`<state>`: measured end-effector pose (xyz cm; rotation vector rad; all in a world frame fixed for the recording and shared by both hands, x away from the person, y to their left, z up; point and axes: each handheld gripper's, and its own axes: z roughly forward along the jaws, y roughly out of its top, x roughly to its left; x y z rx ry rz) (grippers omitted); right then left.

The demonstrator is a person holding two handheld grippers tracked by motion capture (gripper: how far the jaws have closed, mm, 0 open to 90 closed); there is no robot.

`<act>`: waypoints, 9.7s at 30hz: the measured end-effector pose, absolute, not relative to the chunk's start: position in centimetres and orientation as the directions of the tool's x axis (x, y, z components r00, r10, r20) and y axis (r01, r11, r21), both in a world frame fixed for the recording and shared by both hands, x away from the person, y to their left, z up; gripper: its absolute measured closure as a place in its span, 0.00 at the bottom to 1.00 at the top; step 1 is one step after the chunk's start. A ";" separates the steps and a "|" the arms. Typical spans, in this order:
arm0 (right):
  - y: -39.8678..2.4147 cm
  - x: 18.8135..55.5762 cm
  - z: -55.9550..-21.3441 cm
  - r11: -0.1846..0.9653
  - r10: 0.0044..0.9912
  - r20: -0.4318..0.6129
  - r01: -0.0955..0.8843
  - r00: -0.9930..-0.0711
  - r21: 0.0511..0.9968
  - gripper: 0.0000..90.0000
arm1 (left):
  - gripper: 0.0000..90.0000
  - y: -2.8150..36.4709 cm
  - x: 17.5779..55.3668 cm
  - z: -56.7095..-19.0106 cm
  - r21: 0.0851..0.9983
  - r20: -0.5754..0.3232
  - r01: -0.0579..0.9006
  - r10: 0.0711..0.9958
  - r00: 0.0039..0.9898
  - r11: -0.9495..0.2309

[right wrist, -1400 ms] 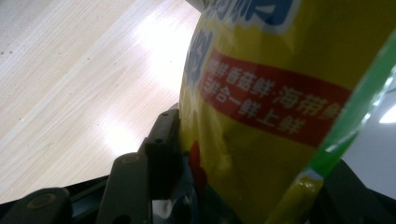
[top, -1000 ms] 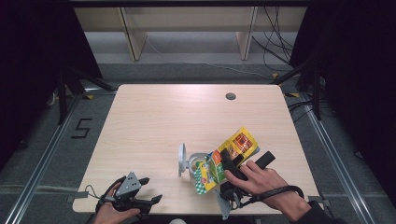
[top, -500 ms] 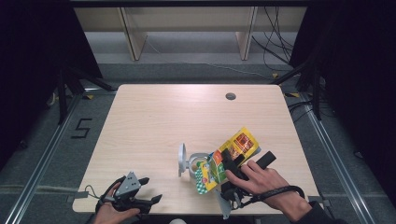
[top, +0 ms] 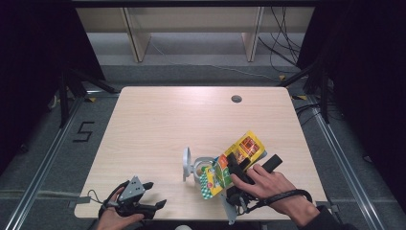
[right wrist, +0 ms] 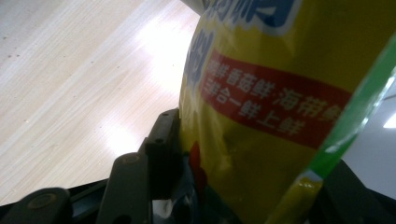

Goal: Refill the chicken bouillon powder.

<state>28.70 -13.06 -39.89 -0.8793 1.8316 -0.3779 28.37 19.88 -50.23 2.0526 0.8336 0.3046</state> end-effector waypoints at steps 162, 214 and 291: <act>-13.1 29.3 -39.0 0.618 -0.775 -0.606 -0.410 -0.178 -0.671 0.60 | 0.24 19.4 28.6 -50.3 0.809 -0.103 0.447 0.656 0.748 -0.382; -13.5 29.2 -38.8 0.628 -0.767 -0.615 -0.415 -0.184 -0.659 0.60 | 0.24 19.6 28.7 -50.2 0.814 -0.089 0.430 0.648 0.756 -0.390; -13.5 29.8 -38.9 0.674 -0.729 -0.652 -0.385 -0.210 -0.630 0.64 | 0.24 19.5 28.7 -50.3 0.816 -0.062 0.424 0.670 0.740 -0.393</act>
